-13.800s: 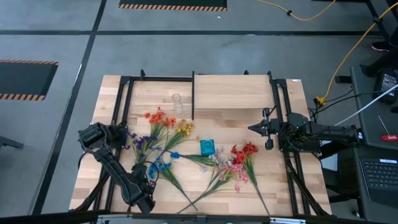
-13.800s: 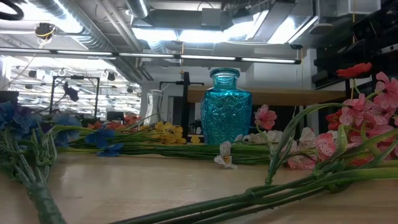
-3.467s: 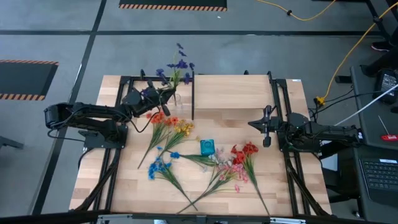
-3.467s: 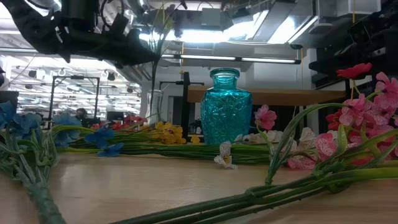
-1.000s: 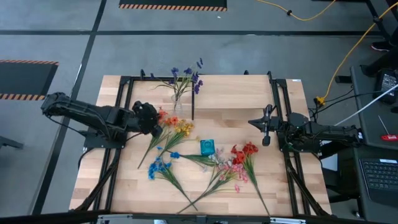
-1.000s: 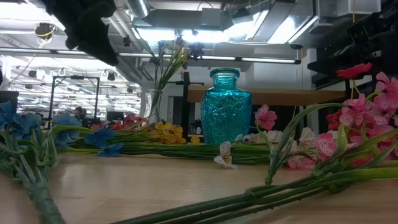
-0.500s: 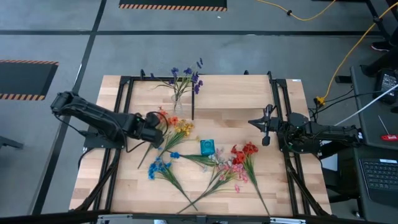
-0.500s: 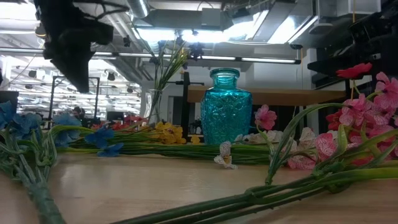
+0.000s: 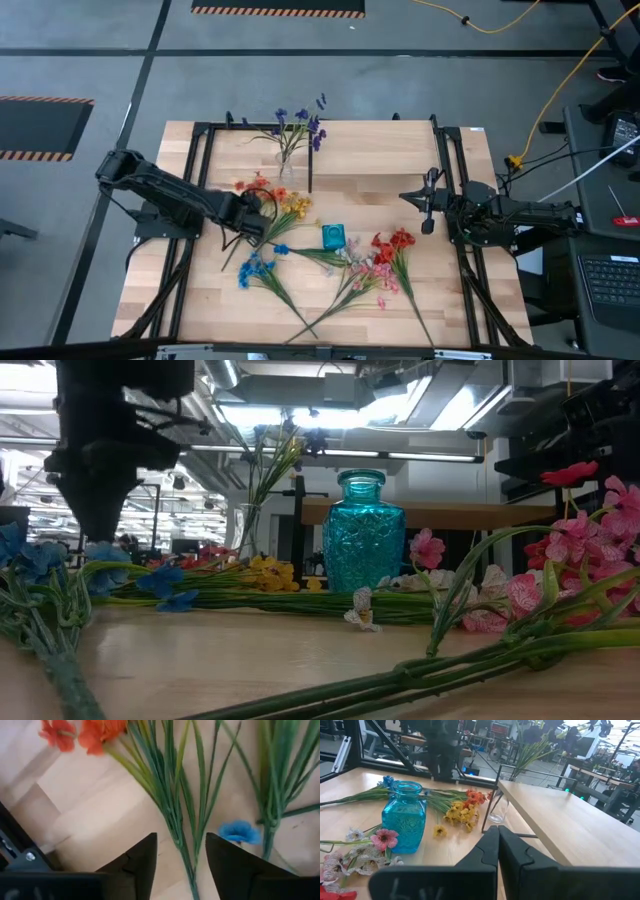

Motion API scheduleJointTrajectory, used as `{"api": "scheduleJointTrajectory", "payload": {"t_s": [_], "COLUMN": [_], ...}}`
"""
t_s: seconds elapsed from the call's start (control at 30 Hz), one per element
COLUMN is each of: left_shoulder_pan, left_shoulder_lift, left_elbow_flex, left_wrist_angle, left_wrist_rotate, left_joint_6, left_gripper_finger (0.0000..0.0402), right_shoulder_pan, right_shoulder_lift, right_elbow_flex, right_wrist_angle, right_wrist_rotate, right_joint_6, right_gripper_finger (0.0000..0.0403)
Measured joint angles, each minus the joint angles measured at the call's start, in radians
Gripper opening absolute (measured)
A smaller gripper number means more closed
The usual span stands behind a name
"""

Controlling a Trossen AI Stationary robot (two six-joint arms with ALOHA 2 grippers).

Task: Pick and place flowers into a vace then onto a shelf
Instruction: Put the orange flowers into the transparent vase

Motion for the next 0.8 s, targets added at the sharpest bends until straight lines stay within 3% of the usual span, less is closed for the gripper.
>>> {"api": "scheduleJointTrajectory", "payload": {"t_s": [0.33,0.57,0.8], "left_shoulder_pan": [0.000,0.000,0.000], "left_shoulder_lift": [0.081,0.087,0.087], "left_elbow_flex": [-0.052,-0.103,-0.141], "left_wrist_angle": [0.018,0.160,0.176], "left_wrist_rotate": [0.060,0.108,0.114], "left_joint_6": [-0.015,0.037,0.003], "left_gripper_finger": [0.0173,0.0171,0.0169], "right_shoulder_pan": [0.000,0.000,0.000], "right_shoulder_lift": [0.000,0.000,0.000], "right_elbow_flex": [0.000,0.000,0.000], "right_wrist_angle": [0.000,0.000,0.000], "right_wrist_rotate": [0.000,0.000,0.000], "right_joint_6": [0.001,0.001,0.001], "right_gripper_finger": [0.0007,0.0007,0.0007]}}
